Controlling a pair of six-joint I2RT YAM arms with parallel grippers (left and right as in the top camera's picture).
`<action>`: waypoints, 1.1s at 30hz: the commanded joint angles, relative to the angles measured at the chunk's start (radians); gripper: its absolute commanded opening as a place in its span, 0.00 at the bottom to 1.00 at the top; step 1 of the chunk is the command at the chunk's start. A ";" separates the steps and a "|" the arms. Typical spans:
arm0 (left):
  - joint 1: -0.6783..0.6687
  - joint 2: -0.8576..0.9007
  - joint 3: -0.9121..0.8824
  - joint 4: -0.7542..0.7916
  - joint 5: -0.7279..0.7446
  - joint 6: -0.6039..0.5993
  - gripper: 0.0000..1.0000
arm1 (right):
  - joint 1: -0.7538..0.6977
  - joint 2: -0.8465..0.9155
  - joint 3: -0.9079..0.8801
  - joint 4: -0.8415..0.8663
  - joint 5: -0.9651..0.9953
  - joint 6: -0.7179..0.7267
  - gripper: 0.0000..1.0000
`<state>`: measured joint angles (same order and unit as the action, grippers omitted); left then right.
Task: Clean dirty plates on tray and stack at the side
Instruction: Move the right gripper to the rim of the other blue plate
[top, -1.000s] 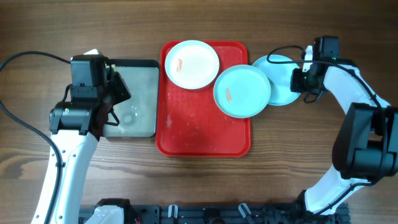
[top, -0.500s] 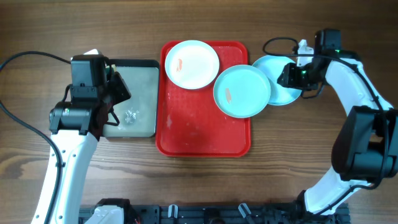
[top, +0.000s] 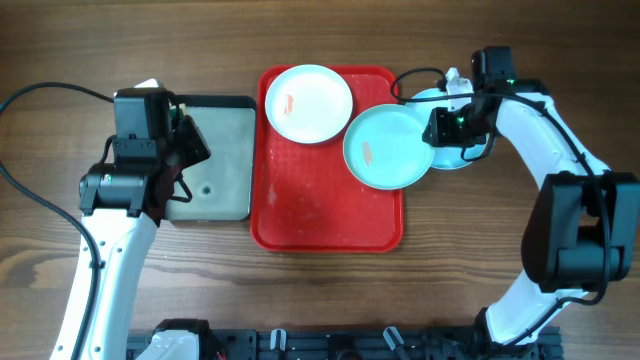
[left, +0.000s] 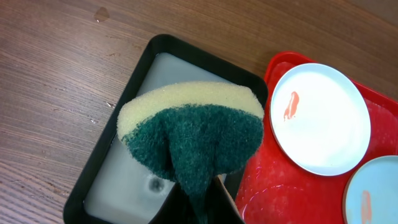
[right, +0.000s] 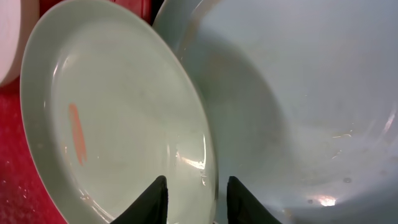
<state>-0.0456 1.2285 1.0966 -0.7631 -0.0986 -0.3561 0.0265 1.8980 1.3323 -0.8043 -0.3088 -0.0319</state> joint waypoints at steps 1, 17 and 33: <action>0.005 0.002 -0.004 -0.005 0.012 0.013 0.04 | 0.019 -0.023 -0.006 -0.001 0.095 0.008 0.31; 0.005 0.002 -0.004 -0.012 0.012 0.013 0.04 | 0.043 -0.025 -0.046 0.029 -0.154 0.040 0.04; 0.005 0.002 -0.004 -0.020 0.013 0.013 0.04 | 0.349 -0.024 -0.048 0.019 0.085 0.438 0.04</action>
<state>-0.0456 1.2285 1.0966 -0.7818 -0.0986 -0.3561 0.3489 1.8980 1.2747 -0.7895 -0.2710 0.2951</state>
